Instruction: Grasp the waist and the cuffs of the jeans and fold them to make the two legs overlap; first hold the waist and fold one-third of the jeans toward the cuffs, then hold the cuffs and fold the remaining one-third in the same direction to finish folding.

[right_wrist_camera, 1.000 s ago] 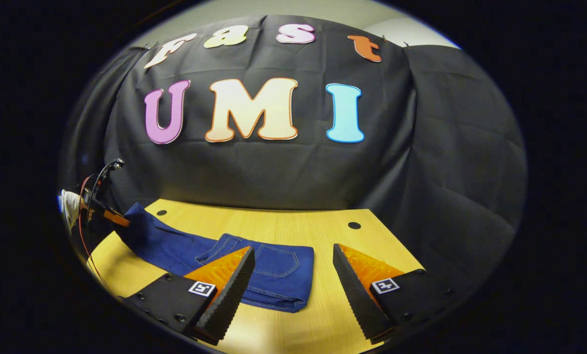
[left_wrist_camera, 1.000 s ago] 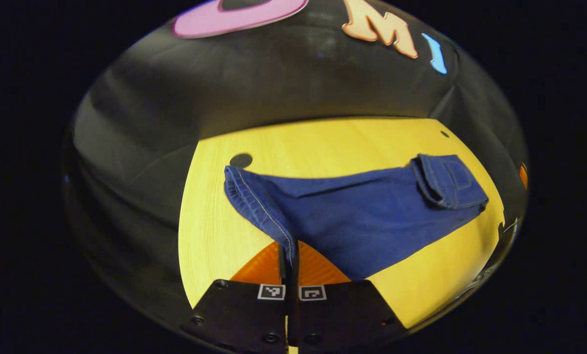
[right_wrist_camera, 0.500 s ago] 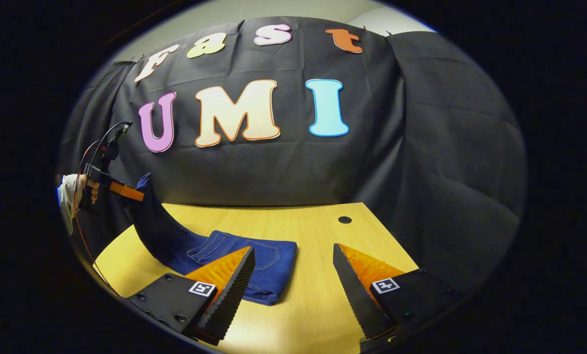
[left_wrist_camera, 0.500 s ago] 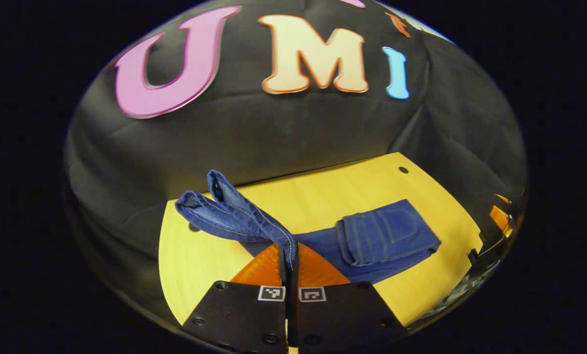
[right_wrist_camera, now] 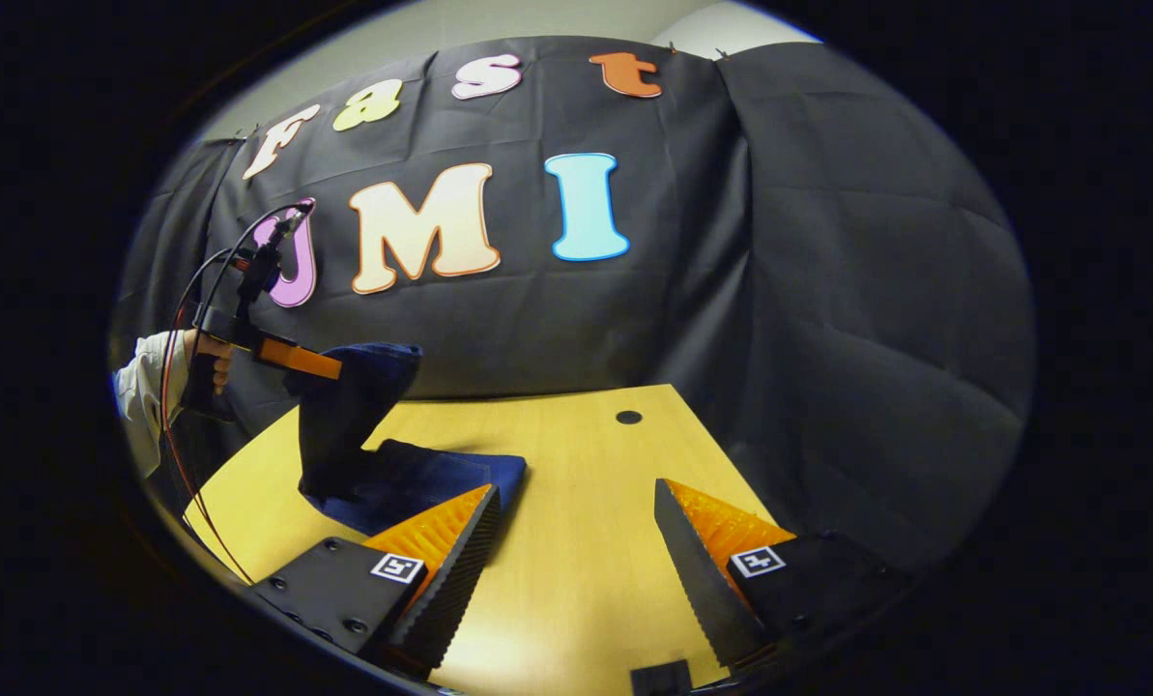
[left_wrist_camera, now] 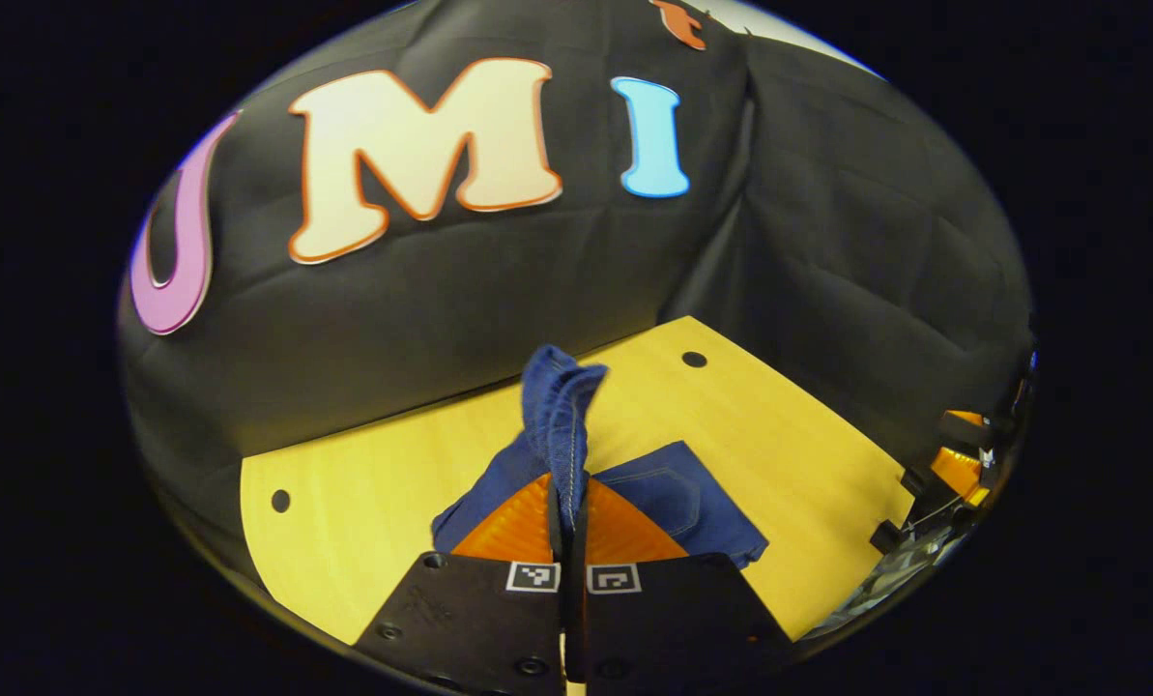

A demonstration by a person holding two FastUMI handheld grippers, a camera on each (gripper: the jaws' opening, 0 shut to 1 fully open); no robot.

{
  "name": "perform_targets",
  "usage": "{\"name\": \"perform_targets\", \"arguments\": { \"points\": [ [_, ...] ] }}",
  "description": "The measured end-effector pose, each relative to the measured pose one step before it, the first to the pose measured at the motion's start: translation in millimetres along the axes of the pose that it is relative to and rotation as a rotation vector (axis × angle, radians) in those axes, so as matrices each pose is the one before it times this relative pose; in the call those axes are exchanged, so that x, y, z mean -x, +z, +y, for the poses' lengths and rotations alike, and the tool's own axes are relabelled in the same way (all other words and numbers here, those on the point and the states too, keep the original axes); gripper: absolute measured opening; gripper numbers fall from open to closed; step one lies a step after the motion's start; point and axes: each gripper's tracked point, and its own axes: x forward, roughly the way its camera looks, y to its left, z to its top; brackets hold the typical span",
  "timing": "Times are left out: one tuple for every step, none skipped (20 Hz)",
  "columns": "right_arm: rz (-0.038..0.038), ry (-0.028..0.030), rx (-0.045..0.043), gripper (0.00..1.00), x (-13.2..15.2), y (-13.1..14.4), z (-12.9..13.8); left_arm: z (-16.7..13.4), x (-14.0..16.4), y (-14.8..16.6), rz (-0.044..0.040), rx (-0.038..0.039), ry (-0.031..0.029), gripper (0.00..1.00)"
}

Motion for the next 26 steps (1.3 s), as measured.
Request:
{"name": "perform_targets", "arguments": {
  "points": [
    [0.00339, -0.00847, -0.00342, 0.98, 3.73, -2.68, -9.85, -12.78, -12.76, -4.96, 0.01177, -0.0015, 0.00068, 0.0],
    [0.0061, -0.00812, -0.0044, 0.99, 3.25, -2.32, -10.25, -13.84, -12.72, -8.35, 0.01907, -0.00028, 0.00298, 0.0],
    [0.00677, -0.00752, -0.00597, 0.99, 2.37, -4.41, -8.9, -12.16, -11.7, -8.94, 0.0176, 0.00559, 0.00429, 0.0],
    [0.00865, -0.00297, -0.00932, 0.99, 2.39, -3.1, -7.27, -11.49, -13.57, -10.84, 0.01481, 0.00581, 0.00976, 0.0],
    [0.00333, 0.00085, -0.00807, 0.97, 2.39, -2.87, -4.79, -7.37, -11.15, -12.62, 0.02315, 0.00468, 0.02045, 0.0],
    [0.00196, 0.00878, -0.00476, 0.98, 0.86, -0.55, -1.97, -6.81, -10.9, -11.11, 0.01046, 0.00874, 0.02043, 0.0],
    [0.00239, 0.0158, -0.00034, 0.98, -0.88, -0.09, 2.47, -4.37, -5.65, -7.89, -0.00366, 0.00742, 0.02556, 0.0],
    [0.00212, 0.01945, 0.00397, 0.98, -2.98, 0.86, 4.32, -5.0, -5.93, -4.44, -0.01133, 0.01158, 0.01595, 0.0],
    [0.00407, 0.02749, 0.00658, 0.98, -3.07, 0.77, 8.27, -6.14, 4.07, -5.17, -0.00814, 0.0209, 0.00161, 0.01],
    [-0.00692, 0.0251, 0.00896, 0.98, -1.82, 4.64, 9.81, -1.74, 11.82, 1.95, -0.02561, 0.02932, 0.01426, 0.08],
    [-0.01629, 0.02495, 0.00747, 0.98, -1.43, 7.29, 10.07, -4.44, 16.19, 11.29, -0.06302, 0.03191, -0.01009, 0.12],
    [-0.02583, 0.02378, 0.00424, 0.98, -0.76, 10.5, 13.85, 1.62, 18.88, 12.54, -0.08562, 0.01233, 0.01771, 0.33],
    [-0.03294, 0.02008, 0.0026, 0.97, -2.69, 11.2, 14.78, 5.14, 22.4, 20.43, -0.09006, -0.00885, 0.02853, 0.54],
    [-0.03784, 0.0193, -0.00357, 0.97, -3.1, 13.51, 17.51, 14.64, 24.39, 23.59, -0.09272, -0.01883, 0.03844, 0.75],
    [-0.04498, 0.01833, -0.00968, 0.98, -1.43, 13.35, 19.57, 14.75, 23.89, 23.34, -0.08804, -0.01622, 0.03314, 0.96],
    [-0.04796, 0.02408, -0.01483, 0.97, -0.88, 17.36, 23.25, 9.56, 22.56, 20.13, -0.07185, -0.01354, 0.01578, 0.97],
    [-0.04998, 0.02009, -0.01607, 0.97, -2.24, 14.18, 23.94, 11.3, 23.25, 20.91, -0.06341, -0.00686, 0.0113, 0.97],
    [-0.04538, 0.02146, -0.01344, 0.97, -1.62, 15.98, 23.01, 11.32, 24.22, 15.71, -0.04723, -0.00192, 0.0197, 0.97],
    [-0.04422, 0.01609, -0.00914, 0.97, -1.13, 11.99, 21.66, 12.91, 18.16, 14.66, -0.04547, 0.00209, 0.0166, 0.96],
    [-0.04213, 0.01644, -0.00023, 0.97, 0.47, 12.52, 20.85, 12.28, 17.8, 11.94, -0.02798, 0.00737, 0.02655, 0.96],
    [-0.04798, 0.00309, 0.00797, 0.97, -0.56, 11.66, 14.68, 14.03, 11.27, 11.62, -0.02434, 0.01473, 0.01642, 1.0],
    [-0.04051, 0.00525, 0.01347, 0.97, 0.96, 13.27, 13.69, 11.81, 8.68, 8.87, -0.02165, 0.01877, 0.01258, 0.95],
    [-0.01821, 0.00542, 0.00592, 0.97, 0.53, 4.83, 15.55, 9.91, 12.08, 7.01, -0.01035, 0.01256, 0.01354, 0.96],
    [-0.00195, 0.00478, 0.00317, 0.94, 3.11, 2.89, 13.89, 9.05, 12.6, 2.95, -0.00863, 0.011, 0.00482, 0.96],
    [-0.00293, 0.0077, 0.0007, 0.97, 6.66, 2.42, 10.64, 5.79, 8.02, -1.71, -0.00225, -0.00271, 0.00203, 0.96],
    [-0.01553, 0.00414, 0.00264, 1.0, 5.59, 4.73, 9.63, 8.98, 1.84, -0.21, -0.01111, -0.00991, -0.00286, 0.96]
  ]
}}
